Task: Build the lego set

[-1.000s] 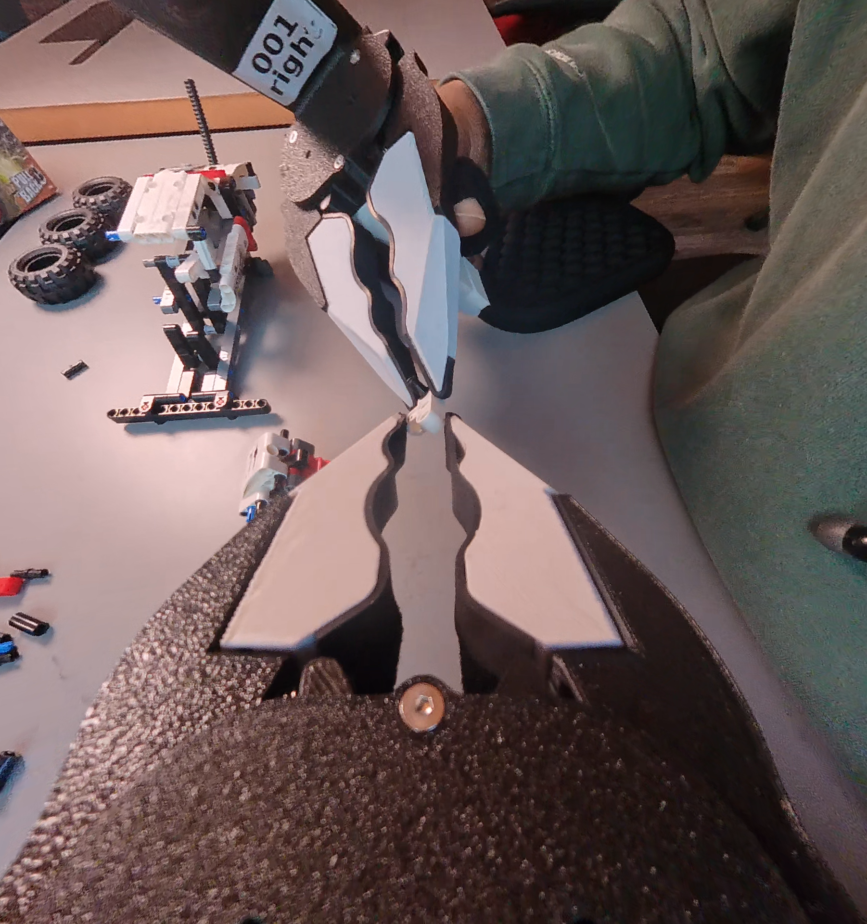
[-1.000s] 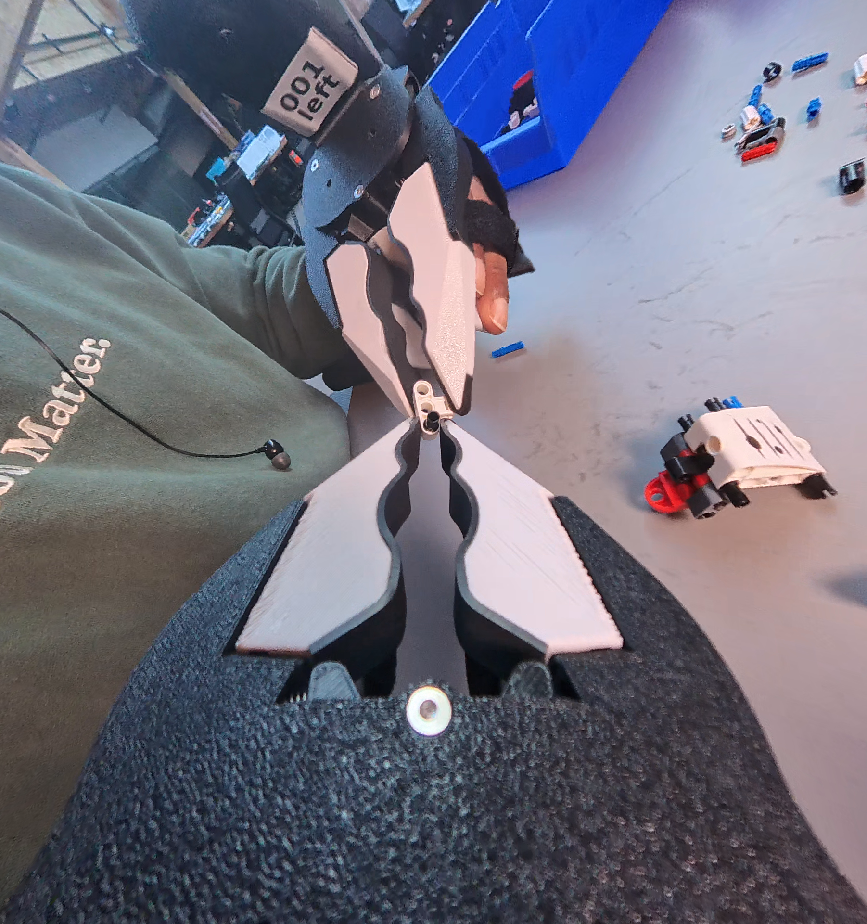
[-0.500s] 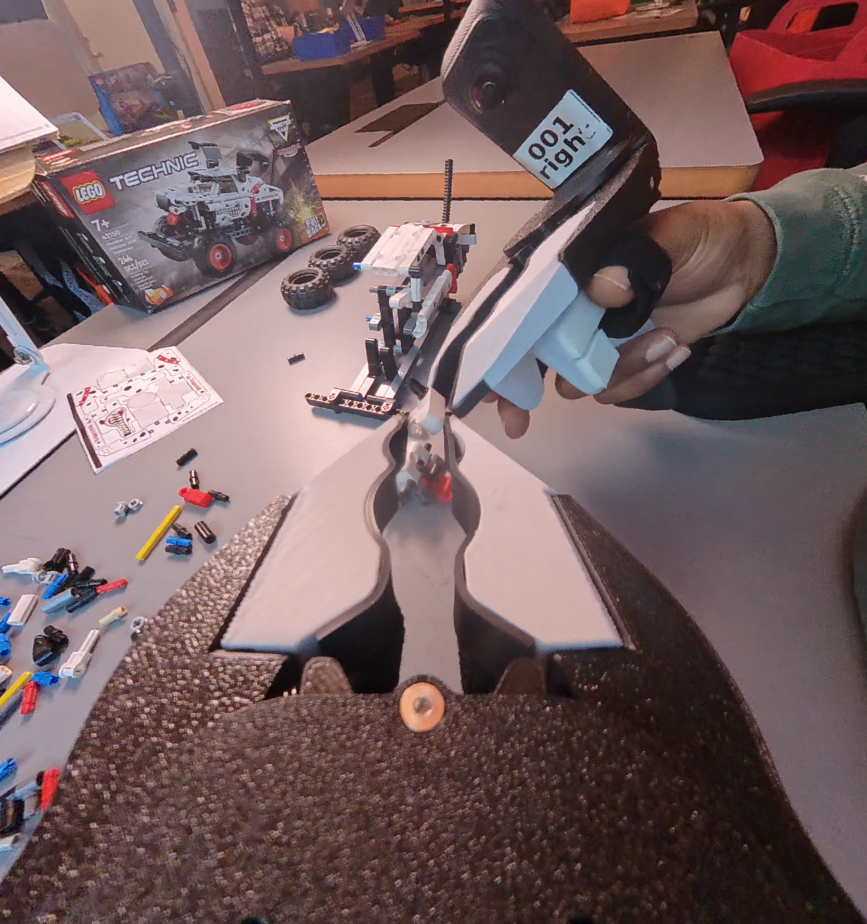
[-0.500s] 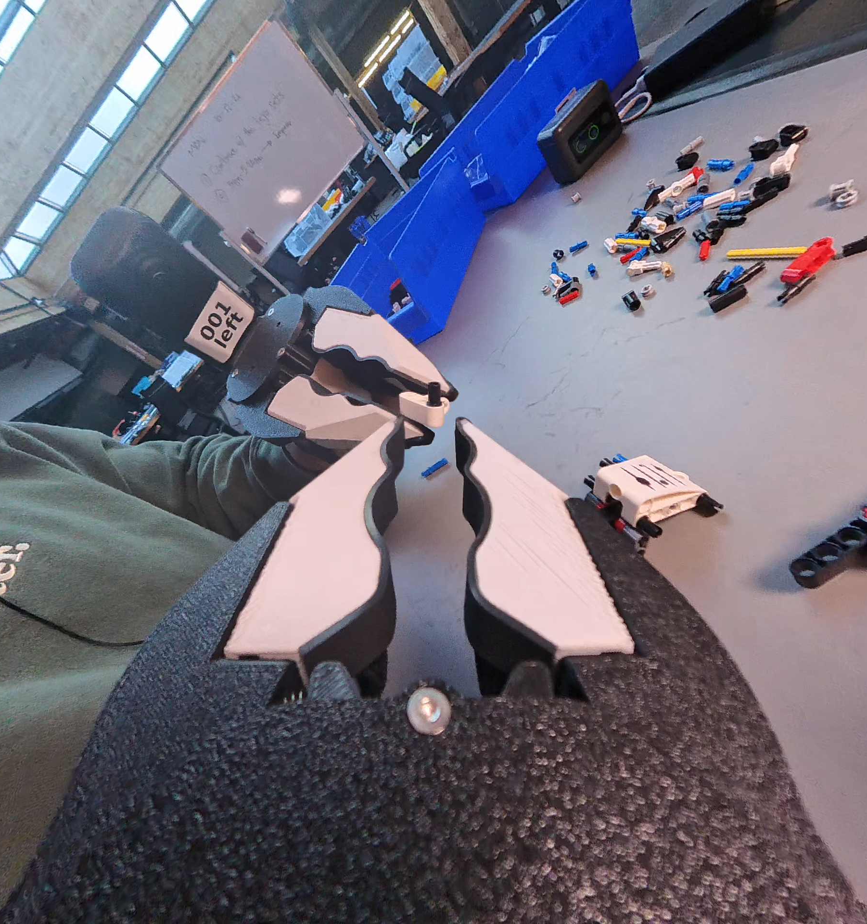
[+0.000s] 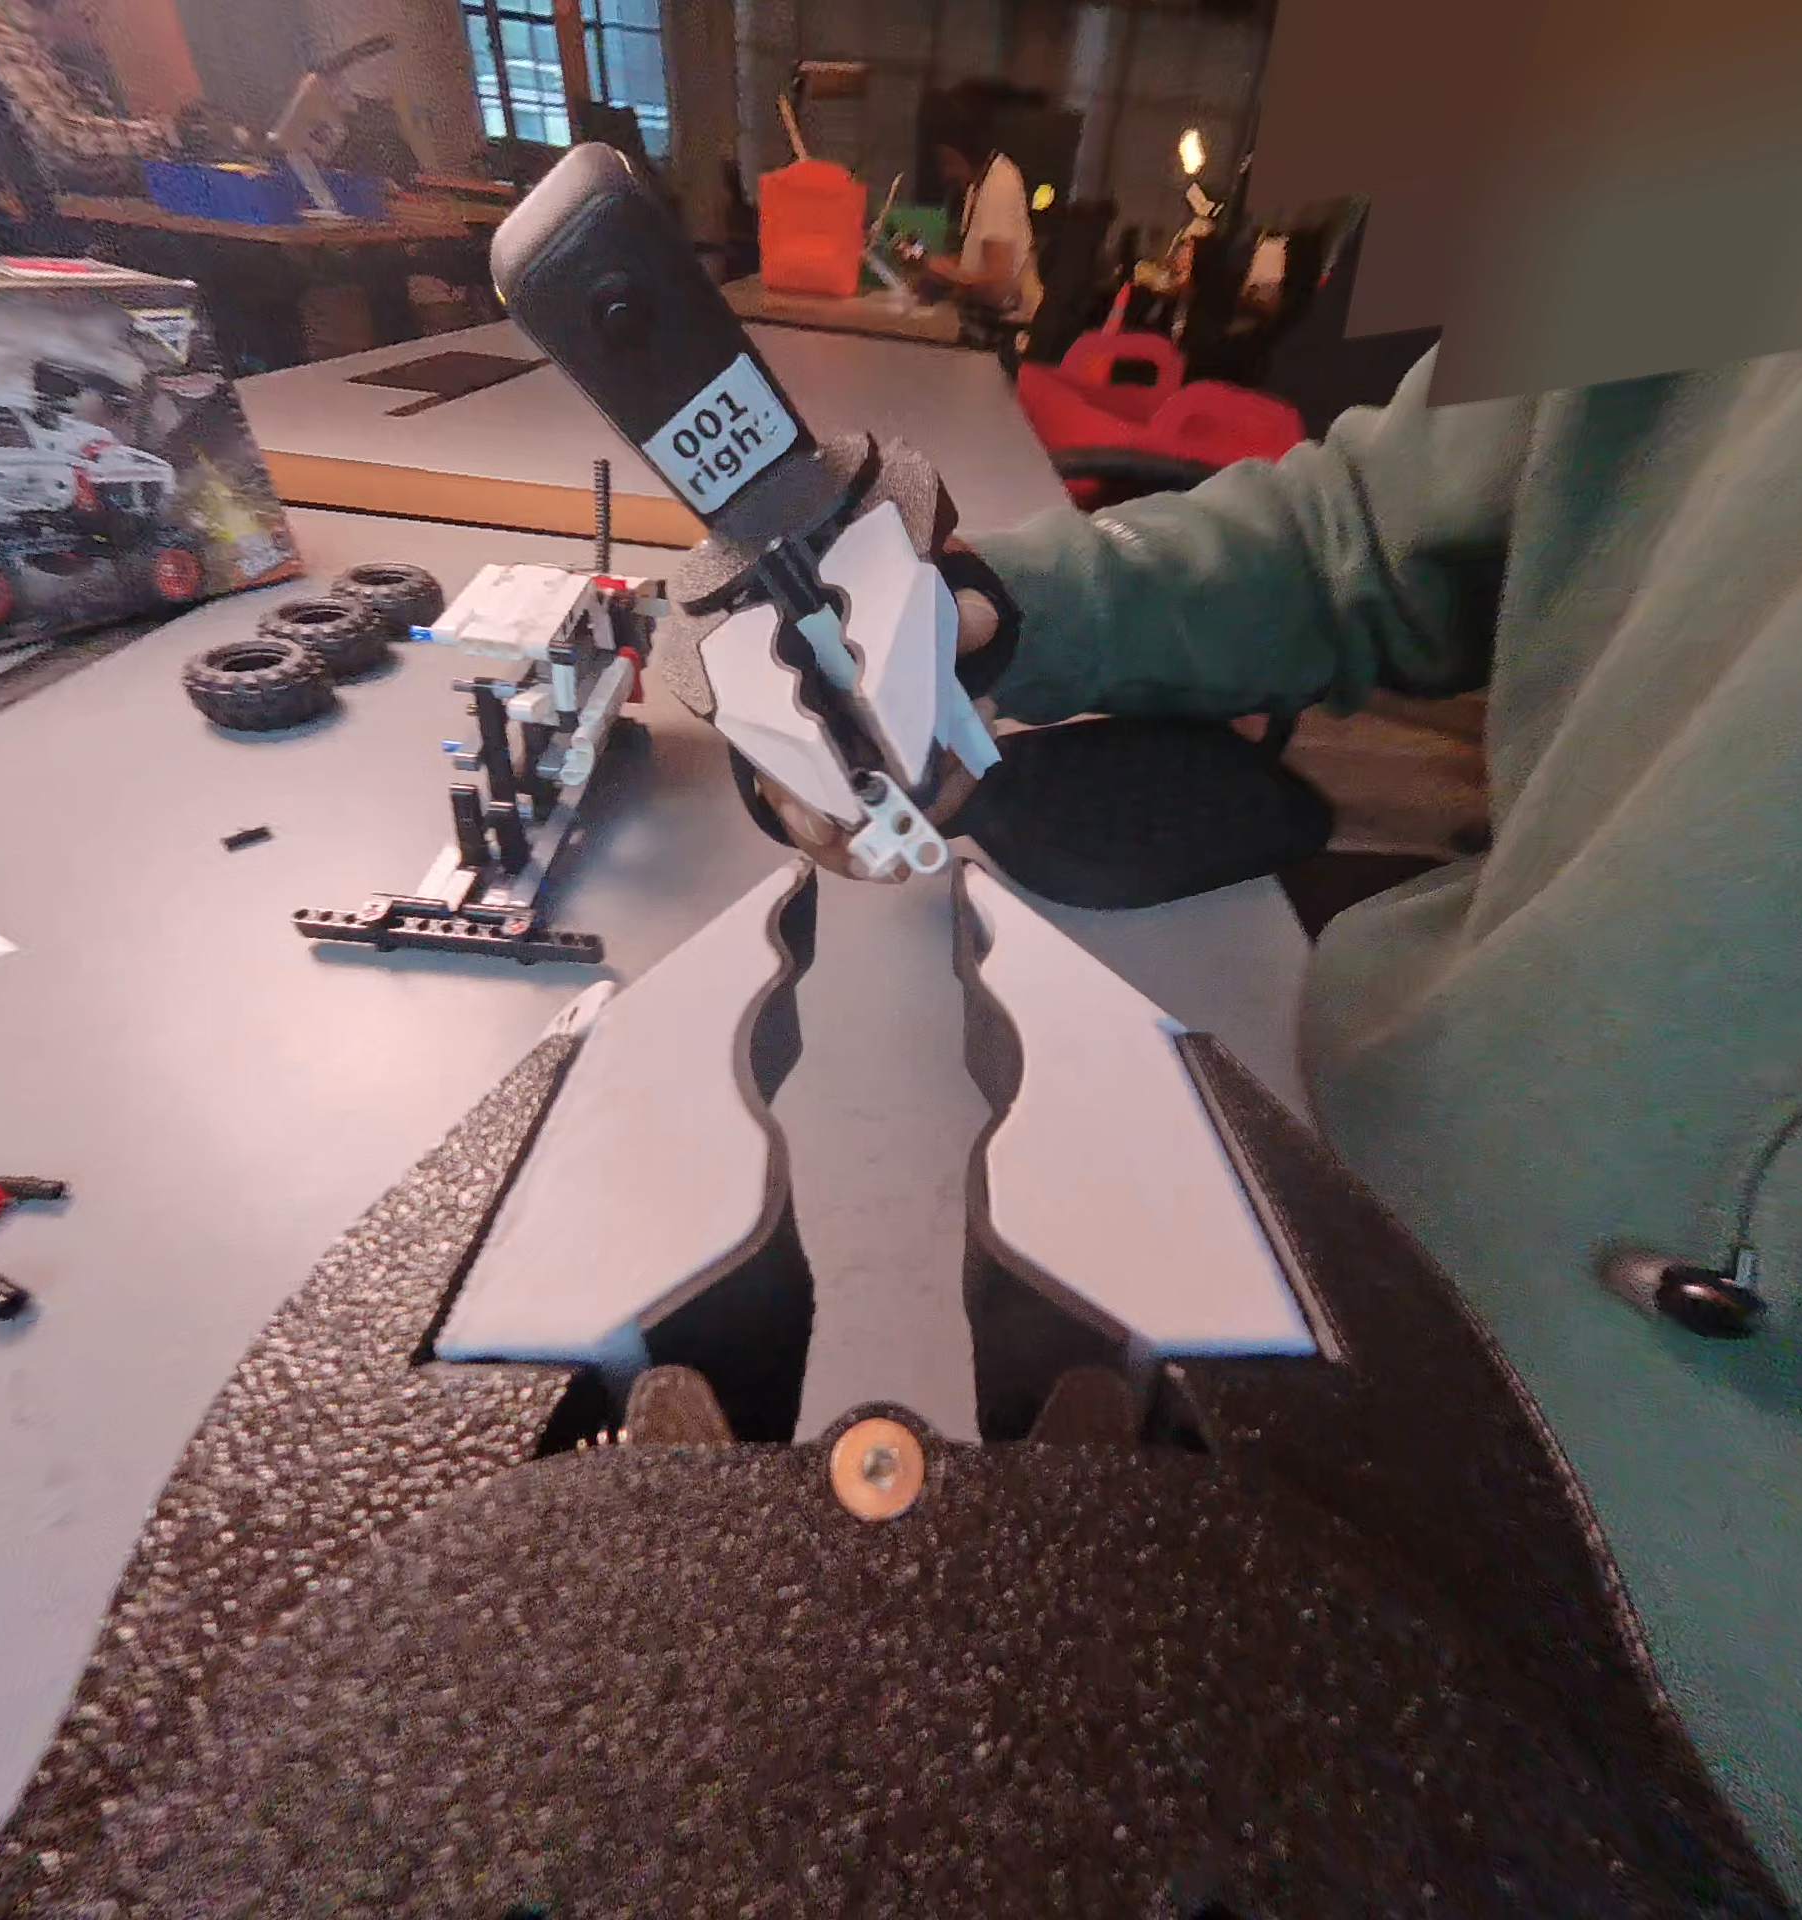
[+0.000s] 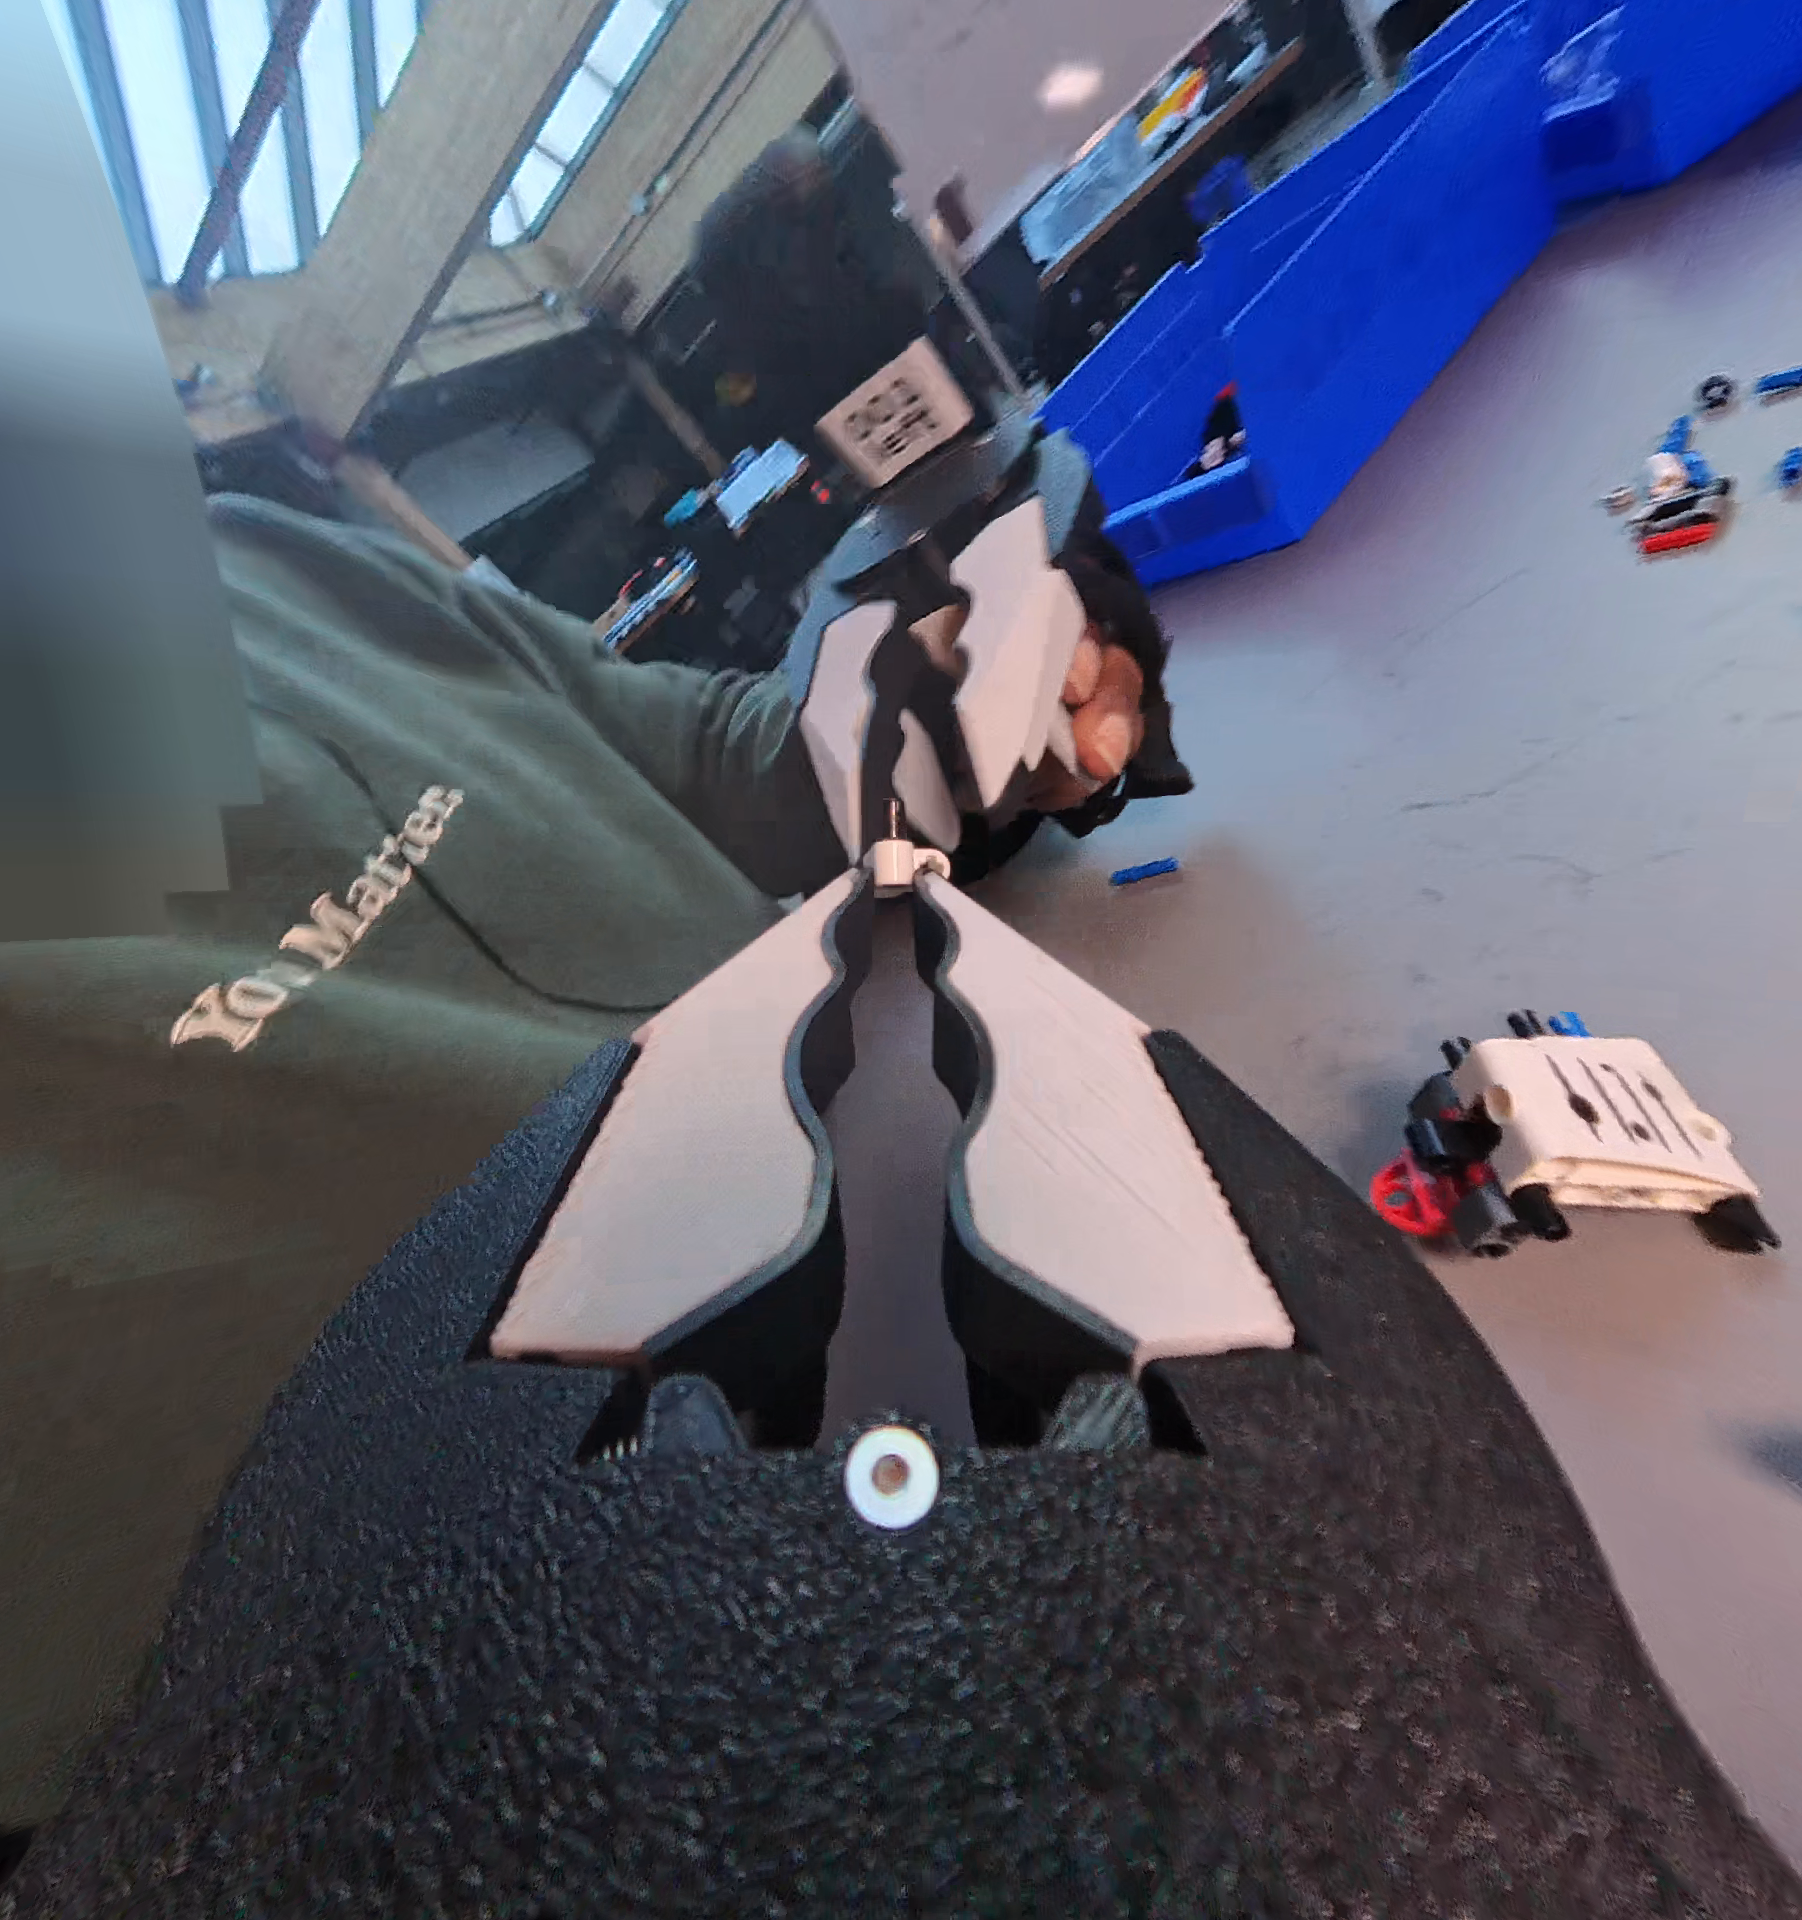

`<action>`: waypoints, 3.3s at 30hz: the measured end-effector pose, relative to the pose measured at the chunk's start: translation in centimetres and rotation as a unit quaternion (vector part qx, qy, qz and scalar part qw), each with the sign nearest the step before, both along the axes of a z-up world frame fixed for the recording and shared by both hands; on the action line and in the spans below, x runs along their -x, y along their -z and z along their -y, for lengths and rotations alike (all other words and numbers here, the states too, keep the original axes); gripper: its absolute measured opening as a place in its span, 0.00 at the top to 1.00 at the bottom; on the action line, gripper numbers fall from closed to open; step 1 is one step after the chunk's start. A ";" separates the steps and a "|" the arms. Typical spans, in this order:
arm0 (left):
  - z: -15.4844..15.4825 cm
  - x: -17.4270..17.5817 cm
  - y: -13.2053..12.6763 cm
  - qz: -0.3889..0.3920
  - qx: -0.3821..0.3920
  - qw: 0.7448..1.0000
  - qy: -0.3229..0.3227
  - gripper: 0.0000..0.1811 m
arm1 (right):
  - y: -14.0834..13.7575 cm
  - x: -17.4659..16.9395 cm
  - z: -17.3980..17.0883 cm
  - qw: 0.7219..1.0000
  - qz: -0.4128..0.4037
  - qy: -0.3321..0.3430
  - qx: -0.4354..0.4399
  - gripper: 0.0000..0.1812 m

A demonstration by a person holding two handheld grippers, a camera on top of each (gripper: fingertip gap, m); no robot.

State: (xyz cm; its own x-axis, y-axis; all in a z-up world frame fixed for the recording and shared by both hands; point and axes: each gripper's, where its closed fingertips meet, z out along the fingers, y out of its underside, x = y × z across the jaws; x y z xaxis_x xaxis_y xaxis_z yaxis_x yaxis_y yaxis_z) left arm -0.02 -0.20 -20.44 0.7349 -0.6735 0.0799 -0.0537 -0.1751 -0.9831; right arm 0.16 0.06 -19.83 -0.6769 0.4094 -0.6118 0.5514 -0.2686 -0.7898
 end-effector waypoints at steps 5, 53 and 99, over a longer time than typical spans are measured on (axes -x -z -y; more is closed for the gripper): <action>1.2 -1.3 0.0 0.060 0.046 0.993 0.090 0.86 | -1.2 -2.6 1.6 0.990 -0.035 -0.137 0.001 0.96; -1.4 1.1 7.2 -0.053 0.218 0.969 -0.102 0.96 | 6.8 1.9 -1.1 0.828 -0.204 0.125 -0.507 0.95; -4.2 3.2 8.0 -0.148 0.138 0.974 0.101 0.94 | 10.5 4.1 -4.7 0.789 -0.194 -0.013 -0.583 0.90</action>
State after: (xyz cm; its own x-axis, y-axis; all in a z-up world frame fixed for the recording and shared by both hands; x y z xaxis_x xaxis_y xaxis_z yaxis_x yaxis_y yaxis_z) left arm -3.18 3.97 -28.45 0.6074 -0.7900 0.0834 -0.3877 -0.3864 -0.8369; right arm -3.97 4.78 -30.30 -0.7381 0.5230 0.4263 0.2000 0.7730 -0.6021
